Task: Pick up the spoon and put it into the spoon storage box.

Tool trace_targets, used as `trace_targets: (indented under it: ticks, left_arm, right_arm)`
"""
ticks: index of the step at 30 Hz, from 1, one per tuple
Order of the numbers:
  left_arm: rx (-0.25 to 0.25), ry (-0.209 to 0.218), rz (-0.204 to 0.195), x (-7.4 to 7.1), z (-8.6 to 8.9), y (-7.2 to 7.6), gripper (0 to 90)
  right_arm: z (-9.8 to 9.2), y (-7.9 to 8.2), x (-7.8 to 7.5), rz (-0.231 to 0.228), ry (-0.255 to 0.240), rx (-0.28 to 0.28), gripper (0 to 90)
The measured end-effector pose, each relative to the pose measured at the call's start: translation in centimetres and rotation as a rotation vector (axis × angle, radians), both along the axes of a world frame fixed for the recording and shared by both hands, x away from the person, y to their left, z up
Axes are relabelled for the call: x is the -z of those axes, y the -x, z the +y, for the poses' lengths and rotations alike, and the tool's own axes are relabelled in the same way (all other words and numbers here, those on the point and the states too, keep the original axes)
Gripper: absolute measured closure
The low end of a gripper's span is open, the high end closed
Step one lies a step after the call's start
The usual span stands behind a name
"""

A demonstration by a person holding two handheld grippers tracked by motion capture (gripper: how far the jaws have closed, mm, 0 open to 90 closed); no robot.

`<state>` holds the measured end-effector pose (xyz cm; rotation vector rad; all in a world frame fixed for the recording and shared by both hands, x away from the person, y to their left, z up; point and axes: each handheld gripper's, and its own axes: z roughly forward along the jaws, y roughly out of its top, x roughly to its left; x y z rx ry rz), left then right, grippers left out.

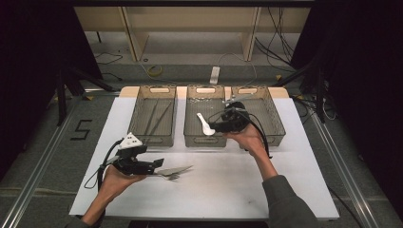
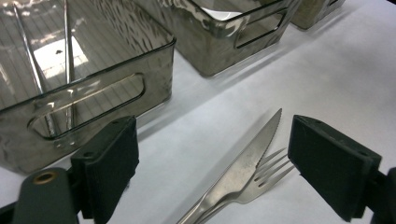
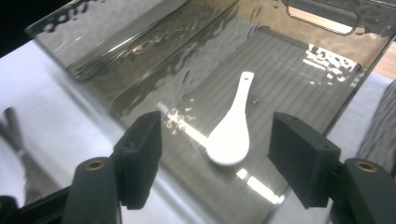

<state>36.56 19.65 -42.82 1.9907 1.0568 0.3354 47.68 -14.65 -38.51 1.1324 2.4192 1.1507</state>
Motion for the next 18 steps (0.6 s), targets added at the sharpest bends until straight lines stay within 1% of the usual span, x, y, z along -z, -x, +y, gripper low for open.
trace_targets:
  ticks: [3,7,11,13,14,16,18]
  left_arm:
    - [-0.007,-0.021,0.014,0.1,0.1,-0.1,15.8]
    - [-0.01,-0.038,0.031,0.0,0.1,-0.3,15.8]
    - [-0.011,-0.051,0.048,0.0,0.3,-0.4,15.8]
    - [-0.012,-0.052,0.058,0.0,0.4,-0.5,15.8]
    - [-0.011,-0.056,0.063,0.0,0.5,-0.5,15.8]
    - [-0.008,-0.069,0.075,-0.1,0.5,-0.6,15.8]
    - [-0.007,-0.086,0.087,-0.1,0.4,-0.6,15.8]
  right_arm:
    - [-0.6,1.4,0.0,-0.014,-0.013,-0.012,32.5]
    - [-1.3,3.3,0.2,-0.036,-0.024,-0.028,30.4]
    - [-1.9,5.3,0.8,-0.047,-0.06,-0.047,30.2]
    - [-2.2,6.2,1.2,-0.07,-0.07,-0.041,30.2]
    - [-2.4,6.6,1.4,-0.073,-0.081,-0.04,30.1]
    - [-2.7,7.3,1.7,-0.08,-0.101,-0.04,30.0]
    - [-3.0,7.8,1.8,-0.091,-0.108,-0.033,29.5]
